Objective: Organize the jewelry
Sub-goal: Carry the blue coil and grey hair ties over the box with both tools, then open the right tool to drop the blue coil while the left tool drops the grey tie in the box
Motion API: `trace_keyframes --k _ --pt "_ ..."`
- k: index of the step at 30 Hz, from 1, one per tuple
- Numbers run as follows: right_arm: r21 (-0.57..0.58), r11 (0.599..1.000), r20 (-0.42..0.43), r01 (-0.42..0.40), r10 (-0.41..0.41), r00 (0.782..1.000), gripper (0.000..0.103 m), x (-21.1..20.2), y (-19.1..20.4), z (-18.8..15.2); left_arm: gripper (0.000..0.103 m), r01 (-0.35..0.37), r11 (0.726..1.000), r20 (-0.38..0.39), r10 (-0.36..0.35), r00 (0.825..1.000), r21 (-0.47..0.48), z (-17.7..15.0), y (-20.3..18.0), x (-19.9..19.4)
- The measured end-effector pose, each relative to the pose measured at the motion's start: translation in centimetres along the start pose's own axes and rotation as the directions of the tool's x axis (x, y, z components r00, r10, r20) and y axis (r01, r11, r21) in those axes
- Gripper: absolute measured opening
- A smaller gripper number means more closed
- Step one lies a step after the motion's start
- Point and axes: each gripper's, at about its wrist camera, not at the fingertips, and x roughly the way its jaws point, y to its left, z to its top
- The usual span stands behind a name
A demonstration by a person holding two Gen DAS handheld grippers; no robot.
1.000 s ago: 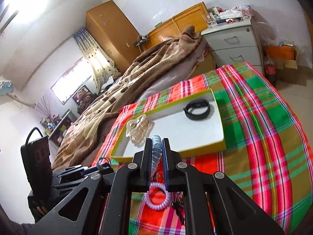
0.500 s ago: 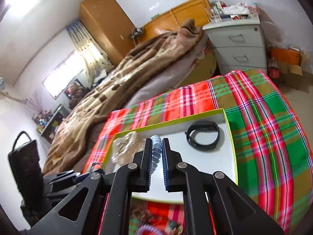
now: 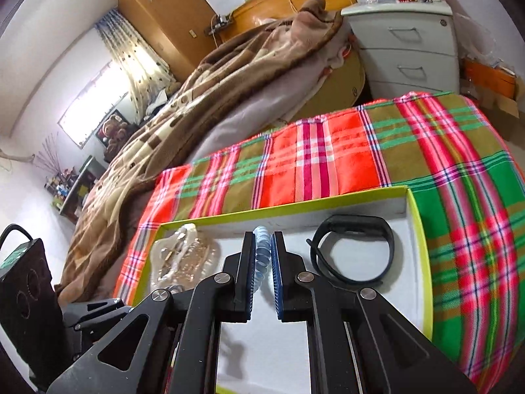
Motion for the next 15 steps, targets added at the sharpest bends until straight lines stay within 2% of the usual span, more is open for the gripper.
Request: trace_keyframes --k 7,15 --pt "-0.032 0.999 -0.031 0.042 -0.043 0.999 0.01 1.2 -0.4 0.4 0.018 -0.007 1.0 -0.049 0.007 0.999 -0.002 0.4 -0.1 2.1" --pt "-0.099 0.99 -0.048 0.101 -0.106 0.993 0.01 2.0 -0.1 0.4 0.018 -0.009 1.0 -0.067 0.009 0.998 -0.008 0.6 -0.1 3.0"
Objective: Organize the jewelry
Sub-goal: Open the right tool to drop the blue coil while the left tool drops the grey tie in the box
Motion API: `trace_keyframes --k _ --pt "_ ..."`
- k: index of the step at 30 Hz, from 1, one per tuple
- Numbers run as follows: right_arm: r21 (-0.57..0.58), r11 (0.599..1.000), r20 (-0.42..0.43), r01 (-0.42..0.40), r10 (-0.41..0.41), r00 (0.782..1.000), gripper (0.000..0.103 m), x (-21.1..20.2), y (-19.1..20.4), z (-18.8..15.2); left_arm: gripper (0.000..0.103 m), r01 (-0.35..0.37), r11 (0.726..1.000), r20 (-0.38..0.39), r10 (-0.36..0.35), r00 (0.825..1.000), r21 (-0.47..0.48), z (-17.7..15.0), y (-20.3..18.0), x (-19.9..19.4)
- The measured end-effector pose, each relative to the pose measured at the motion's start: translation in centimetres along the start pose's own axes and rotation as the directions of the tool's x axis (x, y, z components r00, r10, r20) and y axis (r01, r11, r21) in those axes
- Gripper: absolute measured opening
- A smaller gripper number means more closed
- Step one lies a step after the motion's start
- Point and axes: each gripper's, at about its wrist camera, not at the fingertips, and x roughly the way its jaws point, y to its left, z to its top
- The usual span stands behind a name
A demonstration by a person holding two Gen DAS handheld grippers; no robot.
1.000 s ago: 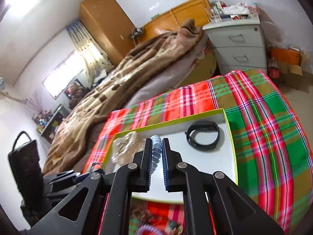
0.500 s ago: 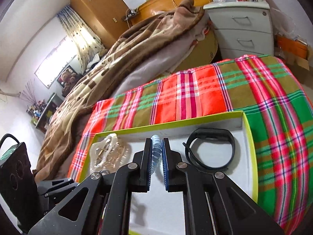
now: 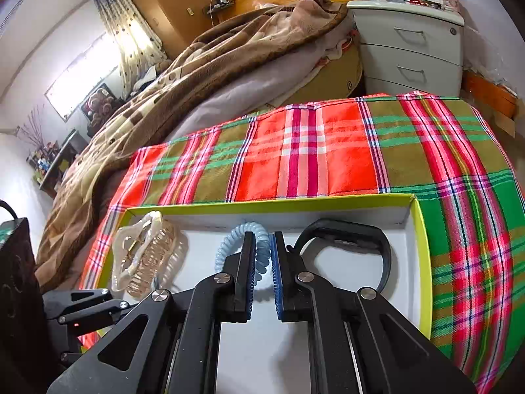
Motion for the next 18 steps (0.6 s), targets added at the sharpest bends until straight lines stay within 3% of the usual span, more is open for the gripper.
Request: trace_keyframes --k 5,14,18 --pt "0.003 1.0 -0.004 0.009 -0.008 1.0 0.01 0.17 -0.31 0.11 0.019 0.005 1.0 -0.002 -0.005 1.0 -0.004 0.16 0.12 0.15" --pt "-0.014 1.0 0.0 0.019 -0.019 1.0 0.01 0.44 -0.22 0.32 0.029 0.007 1.0 -0.003 -0.008 1.0 -0.008 0.47 0.23 0.32" --pt "-0.014 1.0 0.007 0.005 -0.005 1.0 0.02 0.11 0.08 0.15 0.034 0.002 1.0 0.0 -0.002 1.0 -0.01 0.4 0.16 0.17"
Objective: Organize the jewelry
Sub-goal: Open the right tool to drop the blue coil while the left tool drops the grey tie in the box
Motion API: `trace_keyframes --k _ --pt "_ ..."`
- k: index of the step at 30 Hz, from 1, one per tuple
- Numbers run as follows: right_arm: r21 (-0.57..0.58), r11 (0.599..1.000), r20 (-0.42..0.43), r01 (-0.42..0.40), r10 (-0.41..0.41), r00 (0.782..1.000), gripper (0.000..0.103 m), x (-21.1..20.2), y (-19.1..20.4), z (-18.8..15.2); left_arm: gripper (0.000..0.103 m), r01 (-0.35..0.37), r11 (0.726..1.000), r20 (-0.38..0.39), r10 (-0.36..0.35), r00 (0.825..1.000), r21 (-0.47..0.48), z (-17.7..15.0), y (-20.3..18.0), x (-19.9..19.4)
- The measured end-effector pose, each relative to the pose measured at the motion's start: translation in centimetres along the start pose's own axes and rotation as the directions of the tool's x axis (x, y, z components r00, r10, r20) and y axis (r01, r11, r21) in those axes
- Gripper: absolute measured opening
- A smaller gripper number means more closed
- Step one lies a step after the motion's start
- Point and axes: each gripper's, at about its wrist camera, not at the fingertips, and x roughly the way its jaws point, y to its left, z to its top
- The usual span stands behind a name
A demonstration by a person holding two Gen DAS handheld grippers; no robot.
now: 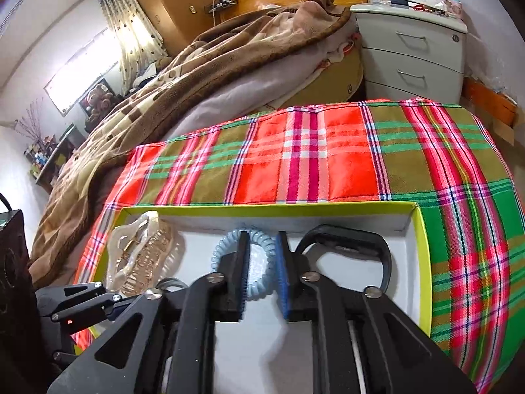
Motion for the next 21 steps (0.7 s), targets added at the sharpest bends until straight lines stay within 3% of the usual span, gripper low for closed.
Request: trace_keyframes --k 12,21 --pt "0.007 1.0 0.055 -0.003 0.002 0.999 0.023 -2.8 0.6 -0.9 0.04 0.005 1.0 0.065 -0.005 0.998 -0.005 -1.2 -0.1 -3.2" --pt "-0.033 0.999 0.134 0.006 -0.001 0.991 0.023 -7.5 2.4 -3.7 0.042 0.026 0.999 0.126 -0.023 0.992 -0.022 -3.8 -0.1 -6.9"
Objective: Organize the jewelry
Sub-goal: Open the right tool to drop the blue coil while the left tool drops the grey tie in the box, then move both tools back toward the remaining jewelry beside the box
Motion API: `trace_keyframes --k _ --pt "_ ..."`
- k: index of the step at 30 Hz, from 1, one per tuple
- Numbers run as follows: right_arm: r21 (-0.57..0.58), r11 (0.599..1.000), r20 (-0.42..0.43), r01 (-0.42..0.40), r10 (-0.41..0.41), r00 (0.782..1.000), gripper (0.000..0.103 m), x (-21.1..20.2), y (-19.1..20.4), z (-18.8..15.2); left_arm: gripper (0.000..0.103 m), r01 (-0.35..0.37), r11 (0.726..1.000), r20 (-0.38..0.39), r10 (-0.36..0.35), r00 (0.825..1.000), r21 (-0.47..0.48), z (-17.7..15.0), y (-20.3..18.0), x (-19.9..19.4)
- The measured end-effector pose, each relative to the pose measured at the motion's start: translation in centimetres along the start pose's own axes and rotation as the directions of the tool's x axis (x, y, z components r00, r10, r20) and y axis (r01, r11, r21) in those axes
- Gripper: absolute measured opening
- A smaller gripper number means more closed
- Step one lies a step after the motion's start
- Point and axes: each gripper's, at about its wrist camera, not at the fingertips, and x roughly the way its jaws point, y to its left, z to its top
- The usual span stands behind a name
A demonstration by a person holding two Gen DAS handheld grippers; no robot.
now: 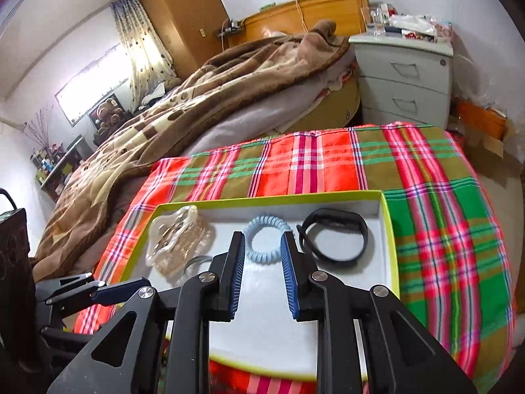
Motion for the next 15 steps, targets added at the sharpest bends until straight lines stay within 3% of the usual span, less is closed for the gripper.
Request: trace_keyframes --k 6,15 --pt "0.001 1.0 0.048 0.02 -0.02 0.999 0.024 -3.0 0.3 -2.1 0.044 -0.003 1.0 0.008 0.003 1.0 -0.008 -2.7 0.3 -1.6" --pt "0.008 0.994 0.095 0.111 -0.111 0.989 0.029 -6.3 -0.1 -5.7 0.044 0.003 0.999 -0.028 -0.004 1.0 -0.036 -5.9 0.7 -1.3"
